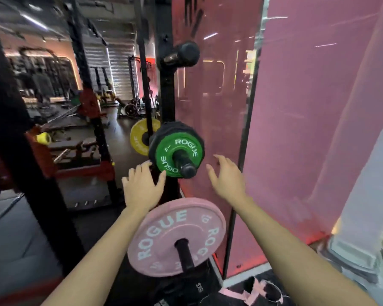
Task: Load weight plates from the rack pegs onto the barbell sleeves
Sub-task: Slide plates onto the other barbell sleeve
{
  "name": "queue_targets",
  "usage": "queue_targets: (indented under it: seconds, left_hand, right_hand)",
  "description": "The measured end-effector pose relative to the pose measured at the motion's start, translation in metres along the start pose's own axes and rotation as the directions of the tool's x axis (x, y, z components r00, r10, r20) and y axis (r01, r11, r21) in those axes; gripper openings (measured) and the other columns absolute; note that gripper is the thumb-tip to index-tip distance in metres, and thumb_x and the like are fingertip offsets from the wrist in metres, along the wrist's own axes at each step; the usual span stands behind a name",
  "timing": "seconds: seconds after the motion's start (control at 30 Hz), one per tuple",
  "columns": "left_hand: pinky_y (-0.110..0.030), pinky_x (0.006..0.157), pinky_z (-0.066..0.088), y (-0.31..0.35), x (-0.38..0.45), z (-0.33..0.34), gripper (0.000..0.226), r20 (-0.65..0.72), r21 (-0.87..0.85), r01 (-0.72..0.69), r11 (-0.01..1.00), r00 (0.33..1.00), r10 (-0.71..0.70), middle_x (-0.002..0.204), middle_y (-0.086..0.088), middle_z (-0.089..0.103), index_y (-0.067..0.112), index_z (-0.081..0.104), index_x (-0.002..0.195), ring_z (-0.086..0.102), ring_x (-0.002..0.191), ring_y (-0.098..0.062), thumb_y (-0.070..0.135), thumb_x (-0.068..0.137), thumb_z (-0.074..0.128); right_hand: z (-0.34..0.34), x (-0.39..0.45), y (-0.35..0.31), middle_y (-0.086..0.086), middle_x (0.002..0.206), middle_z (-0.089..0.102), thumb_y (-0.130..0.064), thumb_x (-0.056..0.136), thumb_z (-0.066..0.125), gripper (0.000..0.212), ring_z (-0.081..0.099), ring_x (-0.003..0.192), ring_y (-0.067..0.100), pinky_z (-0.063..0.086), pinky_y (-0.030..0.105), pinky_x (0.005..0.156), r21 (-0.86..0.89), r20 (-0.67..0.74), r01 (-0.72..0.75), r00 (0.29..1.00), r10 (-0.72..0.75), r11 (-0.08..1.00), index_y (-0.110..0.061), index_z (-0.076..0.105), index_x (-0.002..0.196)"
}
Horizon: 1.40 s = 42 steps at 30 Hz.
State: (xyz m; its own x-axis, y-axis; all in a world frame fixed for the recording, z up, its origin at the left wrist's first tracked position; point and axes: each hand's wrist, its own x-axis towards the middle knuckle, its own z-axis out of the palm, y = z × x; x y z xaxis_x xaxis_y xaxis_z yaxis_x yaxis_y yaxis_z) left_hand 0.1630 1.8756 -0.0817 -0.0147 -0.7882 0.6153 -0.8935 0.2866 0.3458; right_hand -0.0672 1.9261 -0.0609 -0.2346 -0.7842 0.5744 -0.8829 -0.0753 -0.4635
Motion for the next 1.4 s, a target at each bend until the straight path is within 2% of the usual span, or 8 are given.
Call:
queue_targets:
  seconds: [0.23,0.47,0.7,0.83,0.93,1.1,1.2,1.4]
  left_hand:
    - [-0.048,0.086,0.038,0.018,0.050,0.029,0.048,-0.038,0.120,0.072,0.990,0.997,-0.067,0.110,-0.007,0.061,0.009,0.054,0.118,0.053,0.104,-0.031,0.049,0.091,0.054]
    - [-0.045,0.074,0.040,0.038,0.046,0.033,0.041,-0.062,0.341,0.043,0.939,0.998,-0.023,0.093,-0.014,0.057,0.006,0.052,0.101,0.053,0.088,-0.035,0.045,0.089,0.056]
    - [-0.045,0.080,0.038,0.039,0.036,0.022,0.037,-0.089,0.223,0.041,0.974,0.996,-0.022,0.101,-0.010,0.057,0.009,0.051,0.107,0.052,0.093,-0.031,0.044,0.096,0.046]
    - [-0.044,0.082,0.036,0.034,0.025,0.010,0.035,-0.168,0.065,0.014,0.998,0.986,-0.003,0.103,-0.005,0.059,0.013,0.053,0.110,0.053,0.095,-0.028,0.045,0.098,0.045]
    - [-0.044,0.084,0.034,0.036,0.027,0.001,0.043,-0.102,0.029,0.053,0.998,0.994,-0.050,0.108,-0.003,0.063,0.018,0.056,0.117,0.052,0.104,-0.028,0.054,0.098,0.043]
    - [-0.044,0.088,0.032,0.039,0.031,-0.013,0.045,-0.022,0.032,0.050,0.998,0.999,-0.049,0.099,-0.007,0.068,0.019,0.061,0.117,0.049,0.108,-0.030,0.056,0.096,0.046]
    - [-0.042,0.084,0.029,0.037,0.019,-0.024,0.045,-0.040,0.036,-0.023,0.999,0.999,0.024,0.090,-0.003,0.067,0.022,0.064,0.112,0.050,0.103,-0.027,0.060,0.093,0.048]
    - [-0.037,0.080,0.024,0.030,-0.030,-0.043,0.035,-0.100,-0.024,-0.180,0.983,0.979,0.177,0.079,0.008,0.062,0.026,0.067,0.094,0.050,0.090,-0.021,0.058,0.092,0.052]
  right_hand:
    - [0.033,0.084,0.013,0.011,0.113,0.062,-0.042,0.095,0.051,0.044,0.057,0.105,0.033,0.048,0.041,0.079,0.098,0.091,0.129,0.986,-0.138,0.987,-0.012,0.048,0.126]
    - [0.049,0.093,0.004,0.012,0.093,0.062,-0.042,0.097,0.044,0.036,0.064,0.081,0.035,0.042,0.038,0.058,-0.158,0.027,0.254,0.967,-0.253,0.954,-0.008,0.049,0.105]
    - [0.039,0.069,0.002,0.014,0.098,0.060,-0.037,0.100,0.042,0.033,0.062,0.086,0.036,0.033,0.037,0.059,-0.166,0.027,0.199,0.980,-0.197,0.966,-0.006,0.047,0.108]
    - [0.029,0.046,0.013,0.013,0.102,0.064,-0.039,0.100,0.042,0.033,0.061,0.088,0.038,0.034,0.036,0.059,0.010,0.019,0.146,0.989,-0.146,0.989,-0.009,0.047,0.112]
    - [0.023,0.045,0.014,0.015,0.119,0.060,-0.039,0.100,0.042,0.039,0.057,0.104,0.037,0.042,0.040,0.073,0.141,0.151,0.079,0.983,-0.101,0.987,-0.010,0.043,0.126]
    - [0.010,0.056,0.006,0.021,0.116,0.062,-0.036,0.099,0.048,0.038,0.056,0.108,0.040,0.043,0.042,0.082,0.149,0.375,-0.060,0.927,0.000,0.987,-0.006,0.040,0.122]
    - [-0.004,0.034,0.011,0.018,0.112,0.065,-0.035,0.097,0.053,0.032,0.057,0.104,0.040,0.037,0.036,0.073,0.167,0.336,-0.029,0.941,-0.029,0.986,-0.010,0.049,0.116]
    - [-0.032,-0.037,0.014,0.010,0.087,0.070,-0.039,0.090,0.063,0.029,0.063,0.085,0.036,0.044,0.037,0.067,0.123,0.150,0.042,0.987,-0.060,0.991,-0.013,0.060,0.104]
